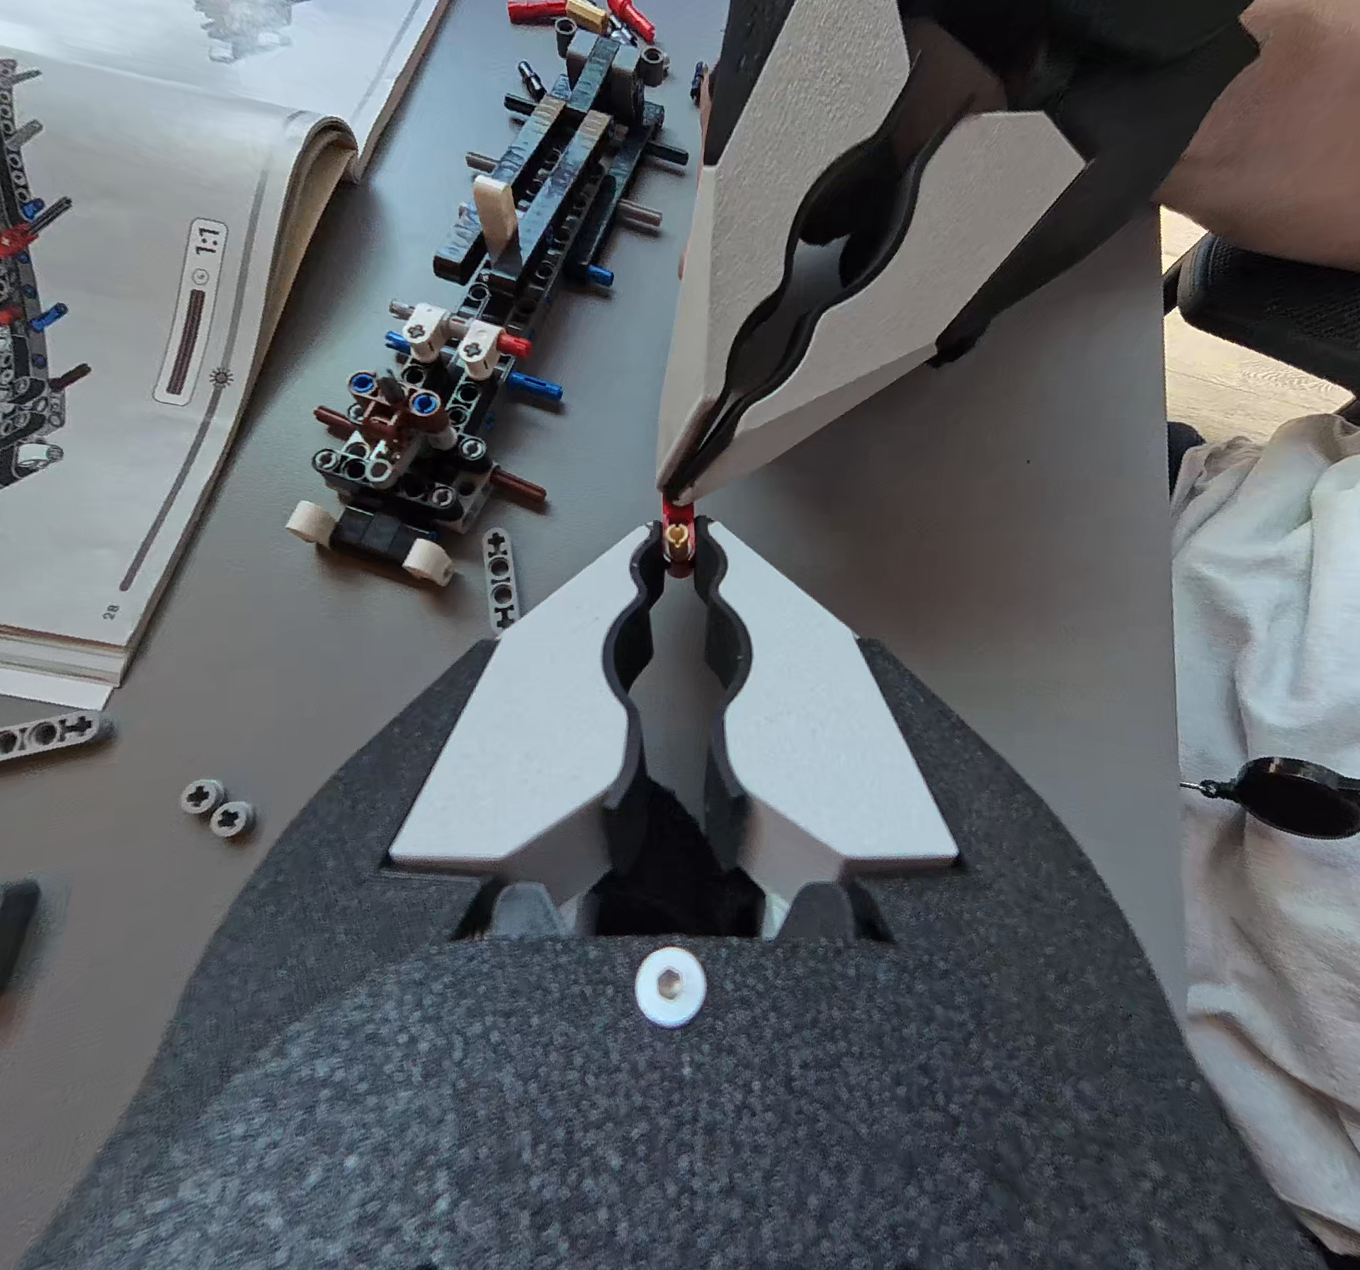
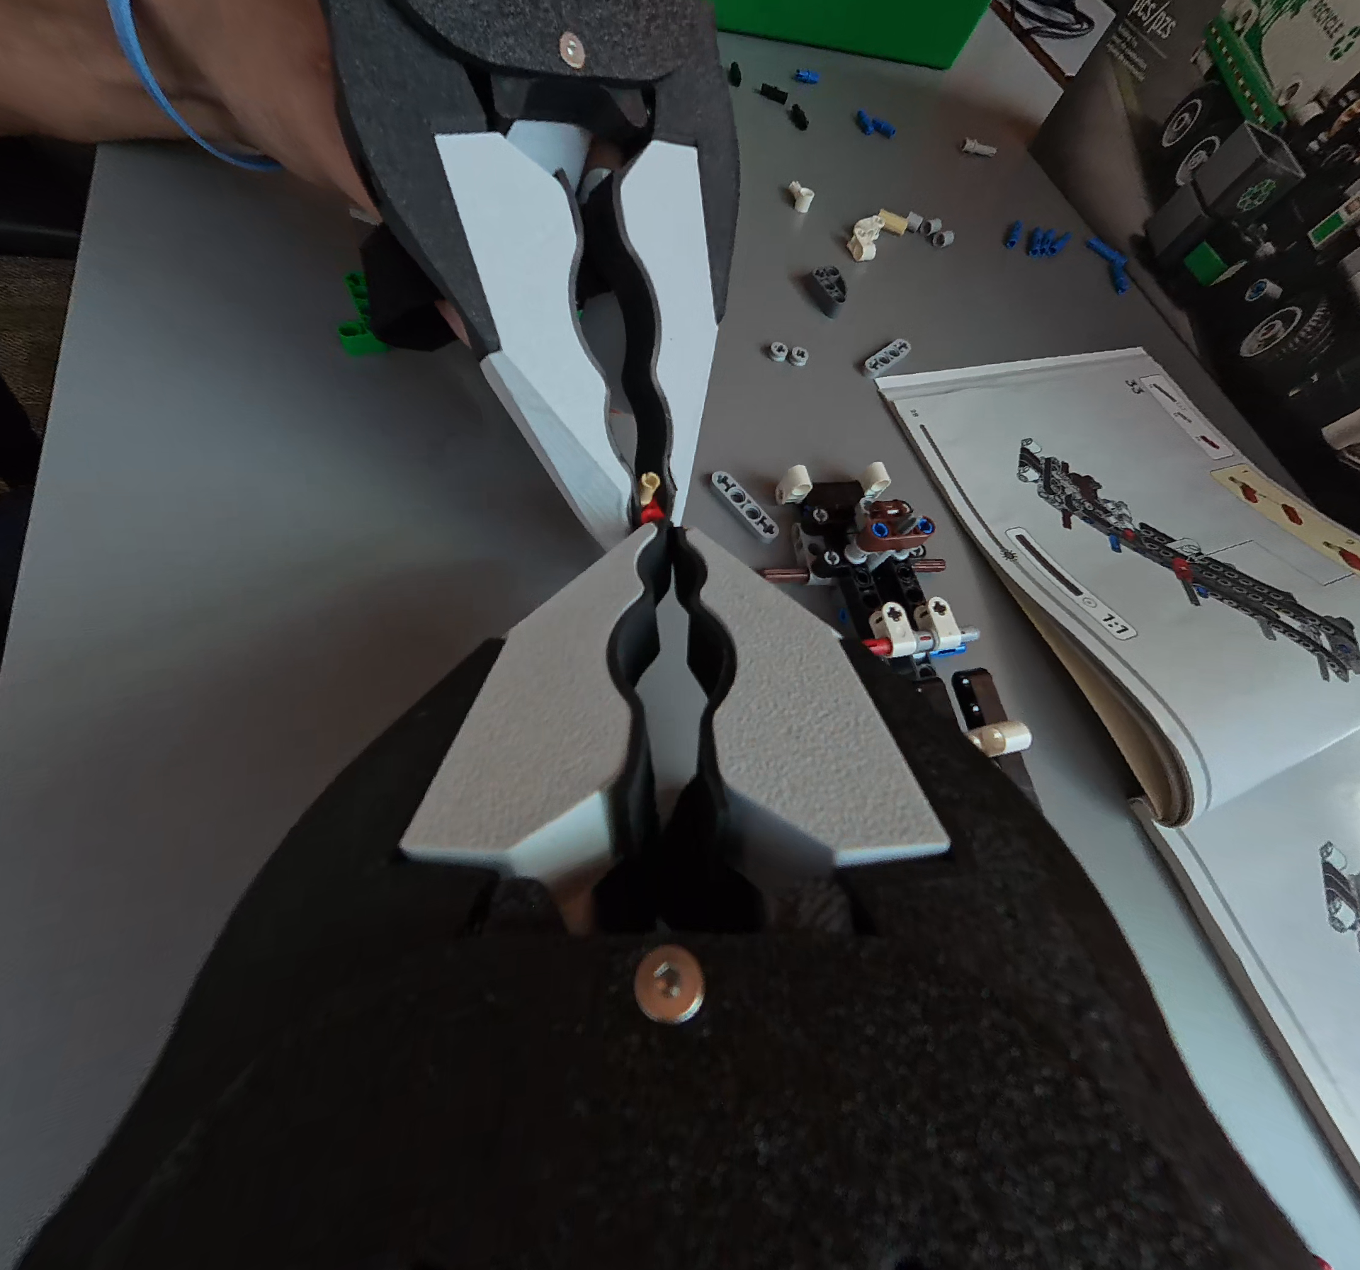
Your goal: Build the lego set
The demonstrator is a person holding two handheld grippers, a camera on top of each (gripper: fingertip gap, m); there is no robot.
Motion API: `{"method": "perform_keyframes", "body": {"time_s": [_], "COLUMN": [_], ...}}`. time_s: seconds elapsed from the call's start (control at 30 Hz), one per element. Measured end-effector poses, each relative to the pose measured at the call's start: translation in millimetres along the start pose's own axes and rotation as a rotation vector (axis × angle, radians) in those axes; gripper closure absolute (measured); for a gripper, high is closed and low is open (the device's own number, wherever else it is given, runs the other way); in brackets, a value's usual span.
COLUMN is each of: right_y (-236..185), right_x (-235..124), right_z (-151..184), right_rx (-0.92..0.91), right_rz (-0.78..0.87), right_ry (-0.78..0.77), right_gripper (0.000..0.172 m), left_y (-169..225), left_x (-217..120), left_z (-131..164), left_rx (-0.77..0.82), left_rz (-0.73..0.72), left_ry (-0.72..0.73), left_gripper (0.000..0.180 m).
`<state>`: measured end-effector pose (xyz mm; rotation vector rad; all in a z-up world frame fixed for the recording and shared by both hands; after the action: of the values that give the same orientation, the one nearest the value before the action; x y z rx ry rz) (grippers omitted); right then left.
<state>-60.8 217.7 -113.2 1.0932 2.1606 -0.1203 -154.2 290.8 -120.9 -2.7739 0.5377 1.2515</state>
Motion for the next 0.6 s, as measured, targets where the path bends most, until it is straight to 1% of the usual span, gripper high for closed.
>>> {"method": "perform_keyframes", "body": {"time_s": [0.1,0.2,0.27,0.3,0.37,0.6], "right_y": [-0.1,2.0,3.1,4.1,3.2,2.6], "right_x": [0.4,-1.1,-5.8,-5.1,-3.0,-2.3], "right_z": [0.6,2.0,-1.4,0.5,3.2,2.8], "right_rx": [-0.008,0.027,0.055,0.072,0.046,0.0], "right_rz": [0.011,-0.028,-0.034,-0.038,-0.018,0.017], "right_ry": [-0.001,0.009,0.058,0.04,0.01,0.001], "right_gripper": [0.172,0.172,0.172,0.172,0.172,0.172], "left_y": [0.4,1.3,1.0,0.8,0.4,-0.6], "left_x": [0.1,0.7,0.7,0.7,0.6,0.4], "left_z": [-0.1,-1.0,-0.8,-0.8,-0.7,-1.3], "left_rx": [0.005,0.017,0.013,0.01,0.006,-0.007], "left_rz": [-0.005,-0.011,-0.008,-0.006,-0.002,-0.002], "left_ry": [0.001,0.002,0.001,0.001,0.001,0.004], "left_gripper": [0.174,0.174,0.174,0.174,0.174,0.175]}}
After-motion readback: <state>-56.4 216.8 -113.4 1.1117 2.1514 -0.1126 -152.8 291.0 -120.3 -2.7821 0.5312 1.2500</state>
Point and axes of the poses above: each gripper's, where its closed fingertips meet, x out along the fingers, z out of its underside, y = z × x across the jaws, the point moved 8 cm from there along -x, back along the fingers, and after that the axes turned 9 degrees about -y, right-handed, at the moved point
